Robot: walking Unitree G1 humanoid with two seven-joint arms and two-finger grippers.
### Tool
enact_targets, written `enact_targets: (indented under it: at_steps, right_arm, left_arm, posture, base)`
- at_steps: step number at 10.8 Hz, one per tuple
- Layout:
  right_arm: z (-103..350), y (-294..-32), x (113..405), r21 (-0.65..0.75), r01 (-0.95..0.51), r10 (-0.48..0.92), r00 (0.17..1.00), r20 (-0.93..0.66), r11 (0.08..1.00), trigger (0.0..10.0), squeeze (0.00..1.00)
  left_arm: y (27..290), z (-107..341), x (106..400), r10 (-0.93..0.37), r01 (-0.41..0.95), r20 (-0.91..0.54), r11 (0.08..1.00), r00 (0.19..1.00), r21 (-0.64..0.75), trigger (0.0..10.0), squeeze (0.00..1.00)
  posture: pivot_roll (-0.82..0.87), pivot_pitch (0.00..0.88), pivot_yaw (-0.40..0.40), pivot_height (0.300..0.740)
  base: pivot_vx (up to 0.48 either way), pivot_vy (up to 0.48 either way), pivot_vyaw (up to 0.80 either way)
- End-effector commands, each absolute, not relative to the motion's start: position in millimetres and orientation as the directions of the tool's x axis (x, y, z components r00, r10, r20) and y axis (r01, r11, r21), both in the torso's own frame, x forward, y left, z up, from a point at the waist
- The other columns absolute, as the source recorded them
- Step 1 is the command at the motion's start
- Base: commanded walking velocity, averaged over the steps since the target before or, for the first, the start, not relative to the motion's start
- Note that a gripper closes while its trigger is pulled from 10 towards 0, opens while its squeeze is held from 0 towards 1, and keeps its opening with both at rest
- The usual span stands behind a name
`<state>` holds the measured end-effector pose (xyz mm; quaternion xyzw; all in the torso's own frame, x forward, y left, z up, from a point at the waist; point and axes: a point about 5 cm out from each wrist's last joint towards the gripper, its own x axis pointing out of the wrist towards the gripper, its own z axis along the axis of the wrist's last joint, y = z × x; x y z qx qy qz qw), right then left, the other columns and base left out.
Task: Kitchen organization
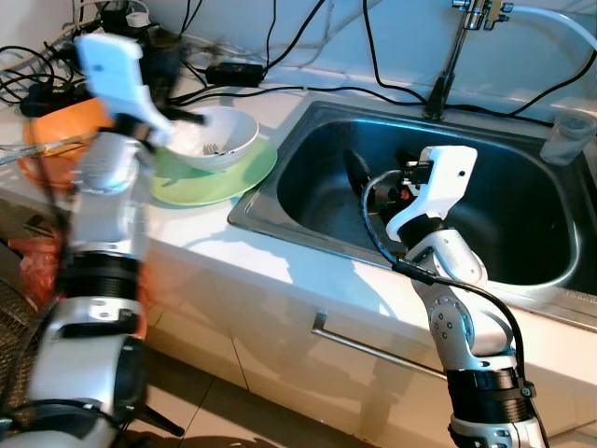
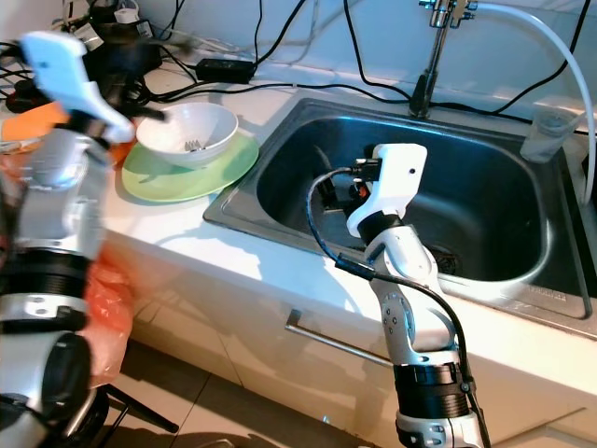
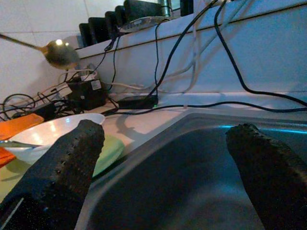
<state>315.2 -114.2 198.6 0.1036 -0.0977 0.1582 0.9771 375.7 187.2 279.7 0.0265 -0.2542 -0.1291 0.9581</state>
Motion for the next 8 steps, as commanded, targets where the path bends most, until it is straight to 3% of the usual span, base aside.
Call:
enact_targets:
  at_steps: [1, 6, 8]
  right_arm:
    - [199.9, -115.1, 316.2, 0.160, -0.325, 0.286, 0.932, 0.225, 0.932, 10.0, 0.00]
    - [199.8, -125.0, 315.3, 0.142, -0.278, 0.244, 0.945, 0.218, 0.950, 10.0, 0.00]
    - [199.6, -126.1, 315.1, 0.137, -0.277, 0.245, 0.946, 0.211, 0.951, 10.0, 0.00]
  left_arm:
    - [174.0, 289.1, 373.2, -0.319, 0.297, 0.509, 0.946, 0.799, 0.128, 0.0, 0.00]
    - [137.6, 283.8, 371.4, -0.369, 0.378, 0.508, 0.921, 0.779, 0.091, 0.0, 0.00]
    - [127.4, 275.9, 367.5, -0.377, 0.397, 0.498, 0.915, 0.781, 0.071, 0.0, 0.00]
  posture:
    - [0.00, 0.000, 0.051, 0.740]
    - [-0.03, 0.000, 0.054, 0.740]
    - [-0.04, 0.000, 0.050, 0.740]
  base:
    - [0.000, 0.000, 0.00]
    - [0.000, 0.000, 0.00]
    - [0.000, 0.000, -0.80]
